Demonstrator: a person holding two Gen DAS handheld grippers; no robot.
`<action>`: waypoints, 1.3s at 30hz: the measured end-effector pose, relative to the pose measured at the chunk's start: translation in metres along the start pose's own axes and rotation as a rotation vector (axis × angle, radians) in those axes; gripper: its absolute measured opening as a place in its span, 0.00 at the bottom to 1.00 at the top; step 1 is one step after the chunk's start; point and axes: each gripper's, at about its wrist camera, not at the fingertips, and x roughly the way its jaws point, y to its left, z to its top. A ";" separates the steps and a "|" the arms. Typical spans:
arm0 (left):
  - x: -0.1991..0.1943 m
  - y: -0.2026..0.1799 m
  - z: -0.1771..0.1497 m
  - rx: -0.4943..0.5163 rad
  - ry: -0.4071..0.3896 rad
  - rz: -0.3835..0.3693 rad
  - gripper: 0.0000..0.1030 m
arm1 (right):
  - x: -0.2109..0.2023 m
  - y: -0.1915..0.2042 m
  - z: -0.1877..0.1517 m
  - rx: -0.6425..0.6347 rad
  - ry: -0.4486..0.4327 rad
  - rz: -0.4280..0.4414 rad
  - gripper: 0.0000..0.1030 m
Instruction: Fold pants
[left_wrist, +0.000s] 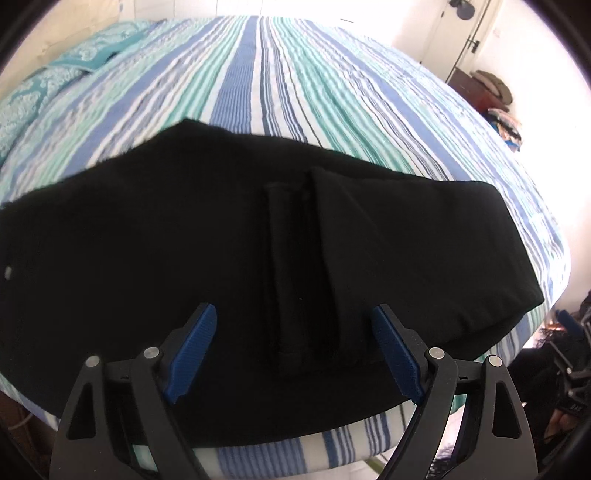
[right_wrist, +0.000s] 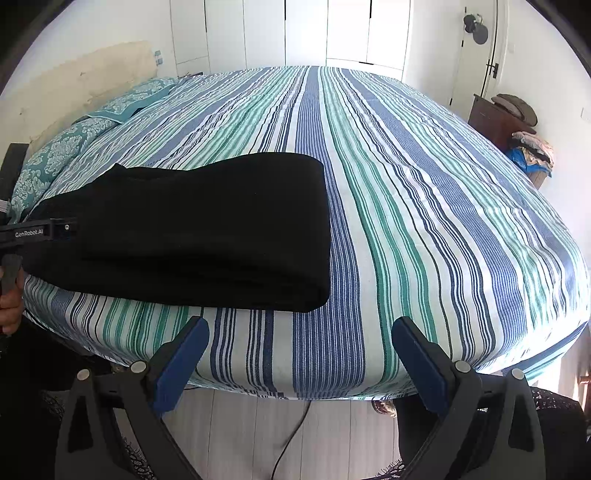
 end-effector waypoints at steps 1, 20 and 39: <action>0.003 -0.002 0.001 -0.006 0.006 -0.013 0.83 | -0.001 0.000 -0.001 0.001 -0.003 -0.002 0.96; -0.022 0.025 -0.005 -0.118 -0.046 -0.058 0.06 | 0.043 -0.005 0.012 -0.002 -0.083 -0.160 0.95; -0.067 0.057 -0.017 -0.120 -0.174 0.188 0.57 | 0.012 -0.007 -0.002 -0.114 0.006 -0.277 0.98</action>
